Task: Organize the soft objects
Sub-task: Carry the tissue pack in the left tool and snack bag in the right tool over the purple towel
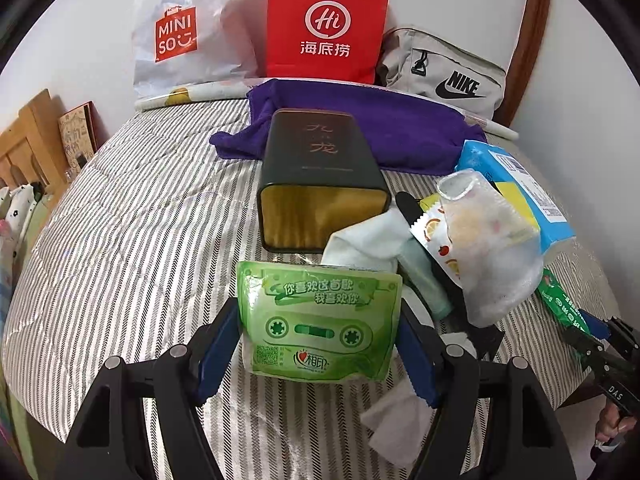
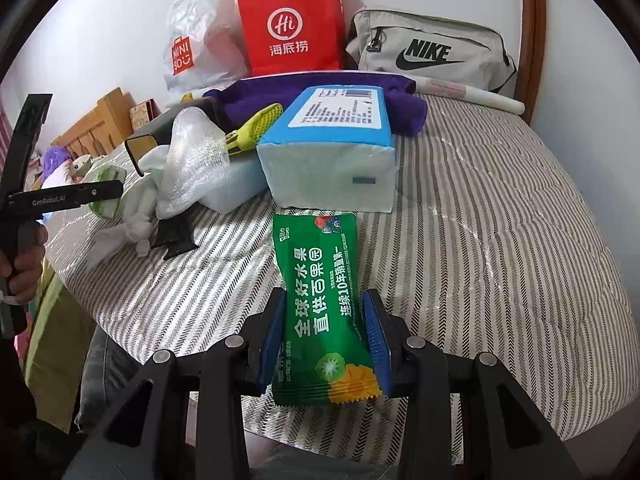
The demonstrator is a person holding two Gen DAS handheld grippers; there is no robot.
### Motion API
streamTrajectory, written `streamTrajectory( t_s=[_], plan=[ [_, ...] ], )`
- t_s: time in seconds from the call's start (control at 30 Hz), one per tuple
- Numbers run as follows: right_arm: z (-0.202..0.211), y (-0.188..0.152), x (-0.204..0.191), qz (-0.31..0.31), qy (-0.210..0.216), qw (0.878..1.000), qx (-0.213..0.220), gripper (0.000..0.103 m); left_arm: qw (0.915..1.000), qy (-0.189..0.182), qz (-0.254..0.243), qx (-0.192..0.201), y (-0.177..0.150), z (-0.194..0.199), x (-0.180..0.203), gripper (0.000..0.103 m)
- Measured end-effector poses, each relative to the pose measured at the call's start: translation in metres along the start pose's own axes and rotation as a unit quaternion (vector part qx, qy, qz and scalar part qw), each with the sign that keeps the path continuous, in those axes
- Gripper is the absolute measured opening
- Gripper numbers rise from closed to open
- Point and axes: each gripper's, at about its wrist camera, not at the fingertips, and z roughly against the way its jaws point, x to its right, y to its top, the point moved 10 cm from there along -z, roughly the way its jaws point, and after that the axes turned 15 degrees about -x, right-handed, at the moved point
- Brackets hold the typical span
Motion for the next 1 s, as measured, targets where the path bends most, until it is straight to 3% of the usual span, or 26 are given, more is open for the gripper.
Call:
streamTrajectory(
  t_s=[0.27,0.57,1.0],
  plan=[
    [0.035,0.020,-0.019,0.016,0.000,1.000,0.023,0.039,0.9996,-0.022,0.007,0.013,0.017,0.013,-0.013,0.072],
    [0.067,0.061,-0.039,0.039,0.015,0.998,0.054,0.039,0.9991,-0.018,-0.002,0.038,0.054,0.038,-0.019,0.072],
    [0.051,0.166,-0.005,0.010,-0.011,0.998,0.065,0.039,0.9993,-0.007,0.000,0.037,0.124,0.033,-0.020,0.072]
  ],
)
